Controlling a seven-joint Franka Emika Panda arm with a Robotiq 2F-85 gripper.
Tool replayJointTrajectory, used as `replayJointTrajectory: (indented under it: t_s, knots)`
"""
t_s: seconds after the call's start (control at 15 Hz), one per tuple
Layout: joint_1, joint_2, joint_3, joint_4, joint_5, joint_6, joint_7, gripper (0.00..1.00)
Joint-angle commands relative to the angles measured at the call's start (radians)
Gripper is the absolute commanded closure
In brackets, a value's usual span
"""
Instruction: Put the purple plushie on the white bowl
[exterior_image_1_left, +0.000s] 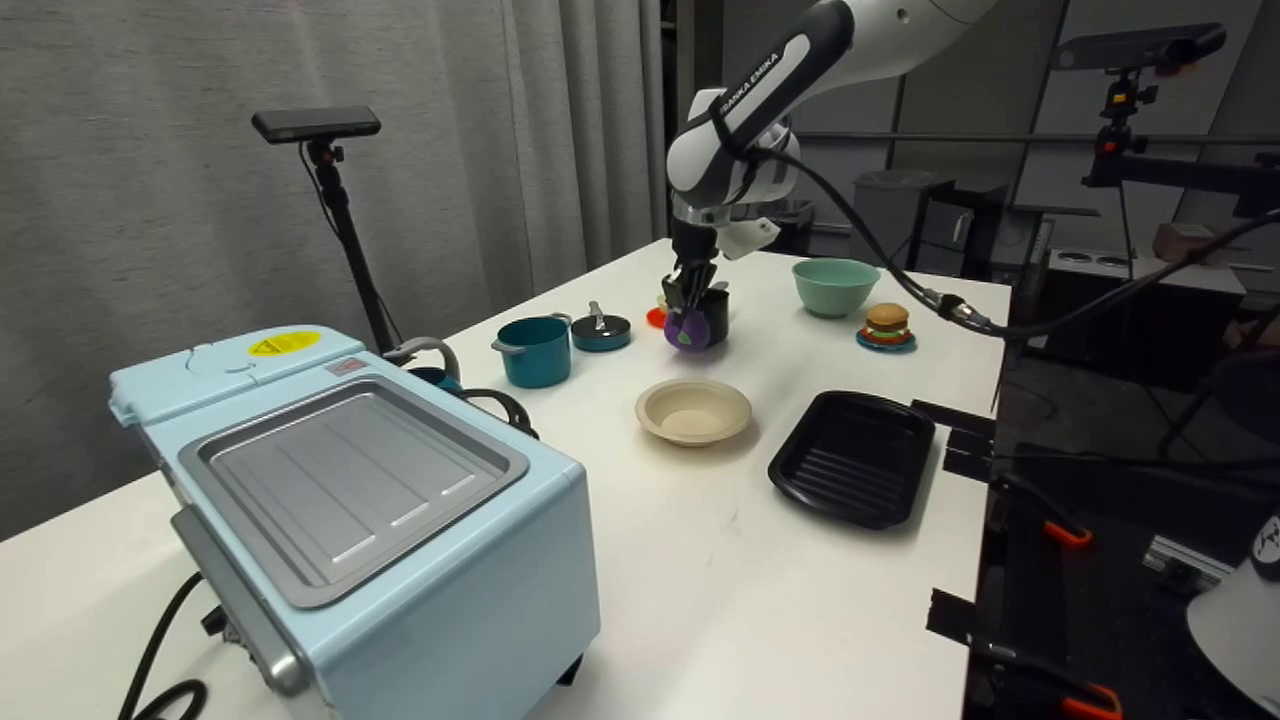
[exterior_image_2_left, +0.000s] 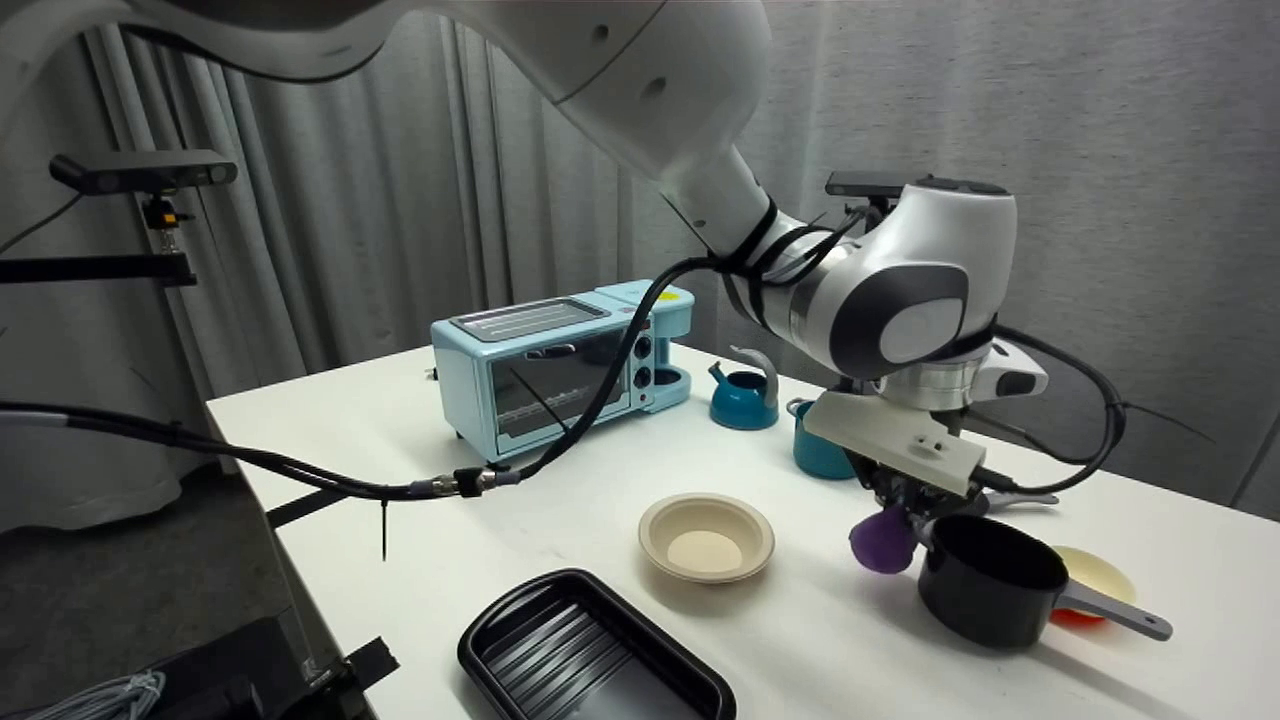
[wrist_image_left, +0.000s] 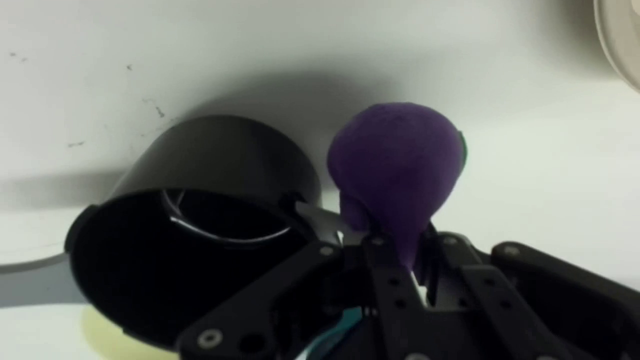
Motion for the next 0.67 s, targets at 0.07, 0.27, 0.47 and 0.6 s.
replayJointTrajectory:
  t_s: [0.07, 0.27, 0.47, 0.6]
  knots:
    - [-0.007, -0.097, 0.023, 0.033, 0.035, -0.114, -0.012, 0.97]
    - [-0.009, -0.128, 0.049, 0.05, 0.096, -0.169, -0.026, 0.97]
    - [-0.006, -0.153, 0.076, 0.018, 0.184, -0.186, -0.046, 0.97]
    - [0.006, -0.165, 0.086, -0.016, 0.217, -0.201, -0.049, 0.97]
